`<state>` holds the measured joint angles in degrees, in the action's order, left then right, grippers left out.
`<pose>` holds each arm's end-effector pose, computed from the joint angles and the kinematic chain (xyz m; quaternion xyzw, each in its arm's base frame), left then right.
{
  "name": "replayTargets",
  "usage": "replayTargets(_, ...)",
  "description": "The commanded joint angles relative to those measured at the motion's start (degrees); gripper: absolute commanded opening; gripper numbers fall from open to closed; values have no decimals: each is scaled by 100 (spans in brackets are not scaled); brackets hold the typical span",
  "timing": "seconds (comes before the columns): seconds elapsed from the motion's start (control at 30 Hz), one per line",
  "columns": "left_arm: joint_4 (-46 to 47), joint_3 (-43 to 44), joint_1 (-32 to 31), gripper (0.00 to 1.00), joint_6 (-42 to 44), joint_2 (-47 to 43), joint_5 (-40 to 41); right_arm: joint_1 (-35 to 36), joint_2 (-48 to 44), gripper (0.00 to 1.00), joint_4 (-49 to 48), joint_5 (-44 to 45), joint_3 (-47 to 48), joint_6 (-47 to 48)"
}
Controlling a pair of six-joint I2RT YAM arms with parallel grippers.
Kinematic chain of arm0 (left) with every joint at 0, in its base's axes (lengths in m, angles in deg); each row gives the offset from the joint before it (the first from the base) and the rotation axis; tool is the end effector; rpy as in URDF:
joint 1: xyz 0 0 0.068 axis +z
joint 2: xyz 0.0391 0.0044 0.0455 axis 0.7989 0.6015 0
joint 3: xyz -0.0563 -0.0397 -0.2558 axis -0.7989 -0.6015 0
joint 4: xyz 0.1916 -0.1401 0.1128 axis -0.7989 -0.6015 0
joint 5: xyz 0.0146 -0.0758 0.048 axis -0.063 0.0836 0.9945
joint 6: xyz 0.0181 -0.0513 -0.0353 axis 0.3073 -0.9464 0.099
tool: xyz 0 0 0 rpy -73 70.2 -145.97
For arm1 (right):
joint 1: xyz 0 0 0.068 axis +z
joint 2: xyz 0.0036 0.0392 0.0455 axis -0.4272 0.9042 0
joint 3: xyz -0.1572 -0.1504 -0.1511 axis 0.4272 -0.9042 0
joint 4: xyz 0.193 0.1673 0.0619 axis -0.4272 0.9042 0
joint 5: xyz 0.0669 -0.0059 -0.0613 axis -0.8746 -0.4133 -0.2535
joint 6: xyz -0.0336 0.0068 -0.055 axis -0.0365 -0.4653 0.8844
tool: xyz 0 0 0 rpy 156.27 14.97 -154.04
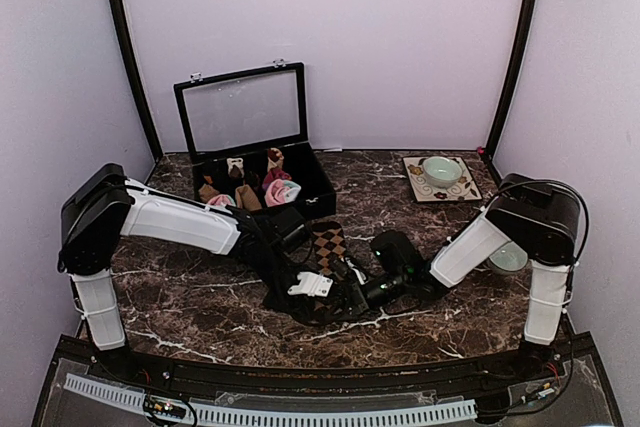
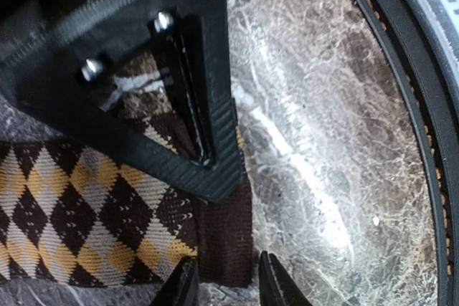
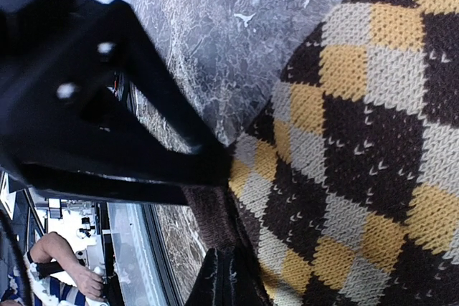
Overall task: Roll the socks
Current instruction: Roll the sock at the center of the board.
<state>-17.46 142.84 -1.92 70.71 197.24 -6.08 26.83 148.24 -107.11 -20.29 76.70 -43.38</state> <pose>0.1954 -0.3159 0.1287 0.7836 0.5474 -0.2205 0.1944 0.1793 0.2879 0.0664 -0.2283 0.8229 0.5201 0.0157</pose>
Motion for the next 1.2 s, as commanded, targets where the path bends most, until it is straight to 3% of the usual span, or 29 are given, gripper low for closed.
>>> replayTargets(0.0,86,-94,-39,32,85,91,98,-43,371,0,825,199,-246,-108)
replayTargets(0.17,100,-74,-68,31,70,223,145,-44,407,0,715,199,-260,-148)
replayTargets(0.4,-45,-60,-79,6,26,364,163,-44,316,0,652,365,-294,-75)
replayTargets(0.47,-89,-80,-79,0,2,408,181,-44,305,6,625,383,-292,-66)
replayTargets(0.6,-204,-113,-79,0,-70,472,140,-48,197,14,494,463,-369,-37)
replayTargets(0.8,-805,107,10,0,-212,702,-557,-44,-750,37,-374,1199,-1074,378)
replayTargets(1.17,-1913,936,657,0,-624,1531,-2230,342,-3215,40,-908,3211,-2422,2411)
